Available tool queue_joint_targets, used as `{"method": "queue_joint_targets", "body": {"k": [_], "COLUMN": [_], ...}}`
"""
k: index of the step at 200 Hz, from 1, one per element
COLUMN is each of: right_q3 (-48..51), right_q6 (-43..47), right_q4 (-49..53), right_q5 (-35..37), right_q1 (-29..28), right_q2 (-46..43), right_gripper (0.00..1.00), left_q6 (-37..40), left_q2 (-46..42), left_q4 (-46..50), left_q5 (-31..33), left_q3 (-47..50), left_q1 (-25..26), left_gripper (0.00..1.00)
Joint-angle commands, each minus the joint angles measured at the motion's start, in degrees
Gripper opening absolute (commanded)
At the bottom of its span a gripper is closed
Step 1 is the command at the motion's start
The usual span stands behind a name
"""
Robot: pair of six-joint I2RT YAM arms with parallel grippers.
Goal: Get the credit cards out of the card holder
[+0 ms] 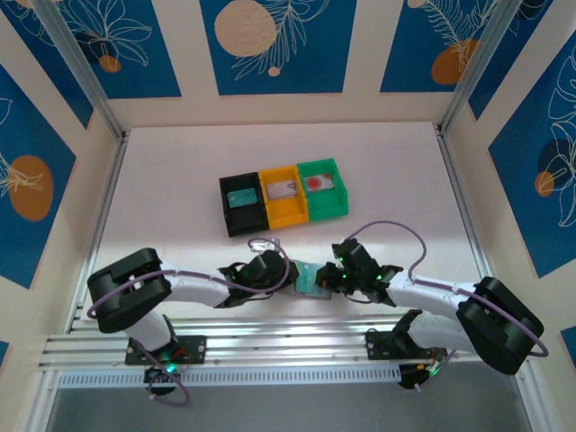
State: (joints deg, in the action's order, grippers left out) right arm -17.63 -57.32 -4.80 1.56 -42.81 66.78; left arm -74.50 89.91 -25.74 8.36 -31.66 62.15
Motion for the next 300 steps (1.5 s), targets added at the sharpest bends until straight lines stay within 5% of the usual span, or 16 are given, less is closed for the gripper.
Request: {"method": "queue_joint_targets", "body": {"k": [1, 59, 166, 280, 300], "right_q3": [-1.2, -0.4, 0.0, 0.6, 0.7], "right_q6": [0.4, -0.8, -1.2, -1.1, -1.0], "right_q4": [-1.4, -5.0, -7.5, -7.9, -7.7], "right_q5": [1.0, 0.1, 0.4, 0.5, 0.4], "right_q1": [-0.4, -1.0, -2.8, -3.1, -3.1], "right_q2": [1.4, 6.6, 9.7, 9.8, 9.4], "right_gripper": [0.00, 0.00, 0.00, 0.00, 0.00], "left_q6": [0.9, 1.0, 0.9, 1.5, 2.2], "left_q2": [0.7, 1.1, 3.3, 4.0, 3.5], "left_q4": [-0.9, -2.0, -9.7, -13.6, -12.6], "left_q5": [-1.7, -2.5, -4.3, -6.0, -6.0], "left_q3": [-1.6, -2.1, -1.1, -0.2, 0.0], "left_q1": [0.4, 0.8, 1.0, 1.1, 1.1], "left_gripper": [0.00, 0.01, 0.23, 0.21, 0.13]}}
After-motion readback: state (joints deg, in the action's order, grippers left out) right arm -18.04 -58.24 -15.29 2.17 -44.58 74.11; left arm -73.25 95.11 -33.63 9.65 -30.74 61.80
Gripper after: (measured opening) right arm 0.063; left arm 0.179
